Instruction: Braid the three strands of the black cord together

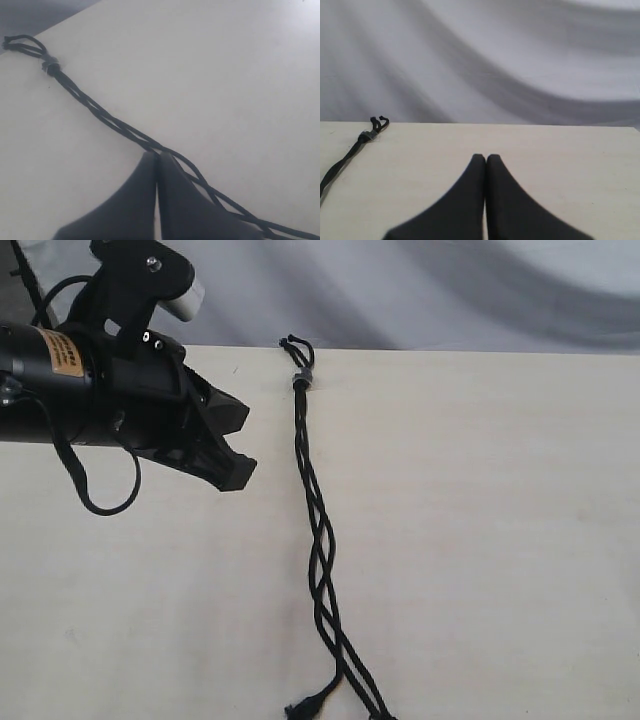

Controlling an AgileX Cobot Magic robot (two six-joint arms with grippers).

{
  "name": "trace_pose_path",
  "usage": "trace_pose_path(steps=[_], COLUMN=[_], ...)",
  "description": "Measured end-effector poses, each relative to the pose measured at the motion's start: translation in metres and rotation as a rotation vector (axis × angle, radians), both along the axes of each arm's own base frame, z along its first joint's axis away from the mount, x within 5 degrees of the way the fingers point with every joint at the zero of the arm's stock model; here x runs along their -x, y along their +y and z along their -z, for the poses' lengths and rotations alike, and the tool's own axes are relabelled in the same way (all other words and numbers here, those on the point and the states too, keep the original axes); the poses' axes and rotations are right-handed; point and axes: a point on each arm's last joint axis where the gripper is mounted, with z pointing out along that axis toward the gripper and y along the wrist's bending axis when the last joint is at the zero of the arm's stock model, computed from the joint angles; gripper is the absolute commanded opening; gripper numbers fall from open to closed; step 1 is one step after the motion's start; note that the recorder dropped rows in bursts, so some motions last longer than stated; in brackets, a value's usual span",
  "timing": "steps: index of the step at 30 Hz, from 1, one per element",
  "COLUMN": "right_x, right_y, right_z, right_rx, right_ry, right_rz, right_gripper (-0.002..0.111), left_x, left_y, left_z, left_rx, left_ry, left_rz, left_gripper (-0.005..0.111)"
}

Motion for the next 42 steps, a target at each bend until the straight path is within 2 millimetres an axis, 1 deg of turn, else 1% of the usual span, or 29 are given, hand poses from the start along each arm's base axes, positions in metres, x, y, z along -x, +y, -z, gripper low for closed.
trace_pose_path(steps=[23,25,27,29,30,31,32,33,34,35,36,37,39,40,42], right_x=[0.000,0.000,0.000,0.000,0.000,0.000,0.000,0.000,0.000,0.000,0.000,0.000,0.000,0.000,0.000], right_y=[0.000,0.000,0.000,0.000,0.000,0.000,0.000,0.000,0.000,0.000,0.000,0.000,0.000,0.000,0.000], right_z=[0.002,0.002,0.002,0.002,0.002,0.002,0.002,0.002,0.002,0.002,0.002,0.002,0.002,0.002,0.002], right_rx=[0.004,0.005,0.005,0.005,0.005,0.005,0.005,0.005,0.005,0.005,0.005,0.005,0.005,0.005,0.005], right_ry=[0.019,0.021,0.021,0.021,0.021,0.021,0.021,0.021,0.021,0.021,0.021,0.021,0.021,0.021,0.021], right_rz=[-0.001,-0.001,-0.001,-0.001,-0.001,-0.001,-0.001,-0.001,-0.001,-0.001,-0.001,-0.001,-0.001,-0.001,-0.001], right_gripper=[0.000,0.000,0.000,0.000,0.000,0.000,0.000,0.000,0.000,0.000,0.000,0.000,0.000,0.000,0.000], left_x=[0.000,0.002,0.008,0.015,0.024,0.028,0.037,0.043,0.053,0.060,0.073,0.081,0.105,0.114,0.127], left_y=[0.000,0.001,0.007,0.015,0.027,0.034,0.052,0.061,0.079,0.089,0.103,0.109,0.124,0.129,0.137], left_z=[0.000,0.002,0.007,0.010,0.013,0.013,0.018,0.022,0.029,0.033,0.044,0.049,0.061,0.061,0.054], left_rx=[0.000,0.001,-0.024,-0.023,0.023,0.056,0.150,0.198,0.278,0.307,0.337,0.348,0.381,0.410,0.448], left_ry=[0.000,-0.007,-0.057,-0.138,-0.238,-0.282,-0.375,-0.415,-0.473,-0.504,-0.555,-0.579,-0.663,-0.708,-0.781], left_rz=[0.000,-0.002,0.010,0.008,-0.035,-0.068,-0.170,-0.232,-0.355,-0.412,-0.490,-0.515,-0.548,-0.555,-0.573], left_gripper=[0.000,0.000,0.000,0.000,0.000,0.000,0.000,0.000,0.000,0.000,0.000,0.000,0.000,0.000,0.000])
